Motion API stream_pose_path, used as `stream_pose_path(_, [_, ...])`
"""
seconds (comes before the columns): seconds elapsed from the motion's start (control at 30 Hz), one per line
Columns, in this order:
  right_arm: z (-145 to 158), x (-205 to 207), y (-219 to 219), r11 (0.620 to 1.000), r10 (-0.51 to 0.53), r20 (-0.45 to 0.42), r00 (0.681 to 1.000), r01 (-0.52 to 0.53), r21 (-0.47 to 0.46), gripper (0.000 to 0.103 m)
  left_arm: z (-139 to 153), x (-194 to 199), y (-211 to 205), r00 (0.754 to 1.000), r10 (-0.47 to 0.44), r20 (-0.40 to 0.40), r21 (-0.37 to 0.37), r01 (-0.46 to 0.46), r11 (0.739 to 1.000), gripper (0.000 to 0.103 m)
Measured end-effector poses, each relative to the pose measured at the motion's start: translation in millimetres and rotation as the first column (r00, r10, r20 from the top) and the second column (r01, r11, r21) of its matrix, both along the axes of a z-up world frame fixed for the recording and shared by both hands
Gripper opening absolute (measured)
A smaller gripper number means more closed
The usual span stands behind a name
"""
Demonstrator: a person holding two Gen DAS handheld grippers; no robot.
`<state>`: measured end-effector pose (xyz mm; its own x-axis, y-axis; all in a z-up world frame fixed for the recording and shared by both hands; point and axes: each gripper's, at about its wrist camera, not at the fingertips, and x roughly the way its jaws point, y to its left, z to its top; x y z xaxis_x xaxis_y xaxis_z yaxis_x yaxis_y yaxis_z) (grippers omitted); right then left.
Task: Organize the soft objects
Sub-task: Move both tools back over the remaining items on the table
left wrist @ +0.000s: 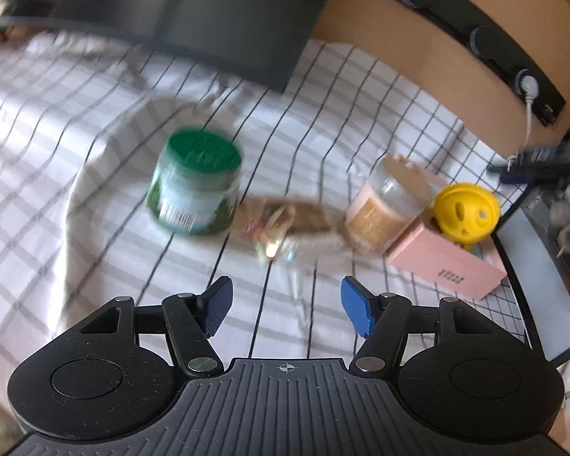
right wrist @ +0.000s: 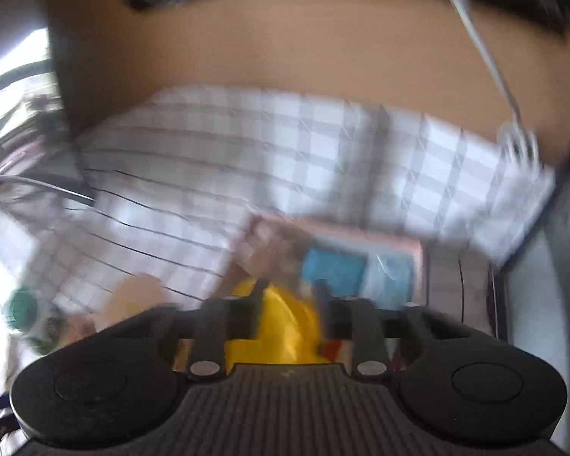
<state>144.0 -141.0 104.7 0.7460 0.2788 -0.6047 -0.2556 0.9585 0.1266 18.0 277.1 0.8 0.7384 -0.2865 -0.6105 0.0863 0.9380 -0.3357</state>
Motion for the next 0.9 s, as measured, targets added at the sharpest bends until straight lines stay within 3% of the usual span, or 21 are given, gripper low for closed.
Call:
stream_pose_path(0.07, [35.8, -12.3, 9.5, 0.999, 0.035, 0.090, 0.995, -0.037, 0.019, 0.073, 14.4, 8.9, -3.7, 0.999, -0.012, 0.033, 0.036, 0.011, 0.999, 0.068])
stream_pose_path(0.17, [76.9, -15.9, 32.6, 0.990, 0.106, 0.129, 0.986, -0.116, 0.074, 0.074, 23.7, 26.7, -11.1, 0.999, -0.011, 0.039, 0.074, 0.008, 0.997, 0.068])
stream_pose_path(0.23, [96.8, -7.6, 55.0, 0.981, 0.157, 0.092, 0.983, -0.166, 0.103, 0.077, 18.6, 40.4, -15.4, 1.000, 0.015, 0.003, 0.057, -0.015, 0.998, 0.068])
stream_pose_path(0.33, [106.7, 12.3, 103.8, 0.956, 0.279, -0.041, 0.960, -0.273, 0.108, 0.080, 1.3, 57.3, -16.3, 0.994, 0.075, -0.081, -0.039, -0.079, 0.996, 0.066])
stream_pose_path(0.43, [78.1, 33.2, 164.0, 0.917, 0.396, -0.236, 0.888, -0.394, 0.059, 0.081, -17.5, 67.7, -15.9, 0.979, 0.141, -0.149, -0.127, -0.160, 0.979, 0.053])
stream_pose_path(0.47, [62.5, 36.6, 180.7, 0.904, 0.417, -0.287, 0.862, -0.425, 0.037, 0.079, -21.7, 68.7, -16.9, 0.976, 0.144, -0.161, -0.141, -0.167, 0.976, 0.053])
stream_pose_path(0.53, [27.0, 33.7, 211.5, 0.869, 0.450, -0.348, 0.822, -0.494, -0.045, 0.037, -26.5, 66.4, -17.1, 0.977, 0.139, -0.160, -0.152, -0.164, 0.975, 0.053])
stream_pose_path(0.57, [7.5, 31.4, 226.7, 0.839, 0.465, -0.382, 0.799, -0.535, -0.097, 0.008, -28.1, 64.5, -16.0, 0.977, 0.144, -0.155, -0.148, -0.167, 0.975, 0.053])
stream_pose_path(0.67, [-41.5, 32.1, 259.1, 0.785, 0.486, -0.471, 0.736, -0.605, -0.136, 0.007, -31.9, 62.2, -9.0, 0.974, 0.170, -0.148, -0.129, -0.190, 0.973, 0.053])
stream_pose_path(0.73, [-64.1, 34.8, 273.2, 0.770, 0.480, -0.494, 0.725, -0.618, -0.159, 0.007, -34.1, 62.1, -5.3, 0.967, 0.202, -0.154, -0.104, -0.219, 0.970, 0.053])
stream_pose_path(0.9, [-97.3, 57.3, 276.0, 0.809, 0.433, -0.530, 0.729, -0.574, -0.128, 0.007, -33.9, 65.5, -0.3, 0.961, 0.215, -0.173, -0.072, -0.230, 0.971, 0.053])
